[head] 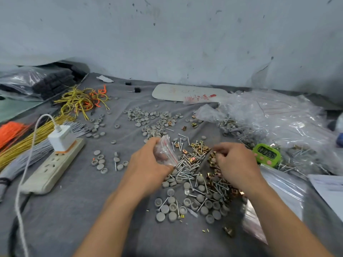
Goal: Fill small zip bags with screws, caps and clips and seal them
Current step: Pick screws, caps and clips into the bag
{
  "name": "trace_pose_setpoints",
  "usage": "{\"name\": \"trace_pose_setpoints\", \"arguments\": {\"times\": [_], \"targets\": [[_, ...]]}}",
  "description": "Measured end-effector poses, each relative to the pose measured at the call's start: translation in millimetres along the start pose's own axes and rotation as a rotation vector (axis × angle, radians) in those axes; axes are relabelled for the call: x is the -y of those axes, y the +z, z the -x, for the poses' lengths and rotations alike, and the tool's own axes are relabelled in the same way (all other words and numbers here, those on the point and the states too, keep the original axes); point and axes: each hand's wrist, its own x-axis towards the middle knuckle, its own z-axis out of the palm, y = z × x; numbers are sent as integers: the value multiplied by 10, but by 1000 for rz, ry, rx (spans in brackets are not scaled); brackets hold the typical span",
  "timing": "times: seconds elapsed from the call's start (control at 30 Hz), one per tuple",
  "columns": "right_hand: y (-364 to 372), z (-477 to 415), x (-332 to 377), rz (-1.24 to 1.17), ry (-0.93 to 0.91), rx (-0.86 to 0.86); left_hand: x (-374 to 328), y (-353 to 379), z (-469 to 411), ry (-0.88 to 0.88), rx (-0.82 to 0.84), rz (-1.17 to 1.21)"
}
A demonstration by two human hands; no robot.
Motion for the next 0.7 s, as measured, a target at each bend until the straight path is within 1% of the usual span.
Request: {"name": "trace_pose_setpoints", "arguments": {"times": [0.07, 0.1, 0.17, 0.27, 0.4, 0.53, 0.57, 0.67, 0.7], "targets": [[-48, 4, -166, 245, 14, 114, -19, 44, -9, 11, 7, -28], [-59, 21, -212, 329, 12, 159, -32, 69, -12, 21, 2, -41], [-68, 46, -253, 362, -13, 201, -67, 112, -11, 34, 1, -66], [-68, 49, -236, 407, -101, 230, -113, 160, -17, 32, 14, -95], [-71, 47, -191, 311, -70, 279, -142, 239, -53, 61, 15, -102], [-94, 64, -248, 275, -72, 282, -160, 312, -83, 71, 16, -110], [-104, 67, -272, 223, -66, 257, -162, 324, -88, 69, 18, -111], [-155, 62, -341, 12, -45, 110, -159, 343, -96, 64, 13, -117], [-175, 68, -352, -19, -48, 87, -156, 347, -96, 63, 9, -124]]}}
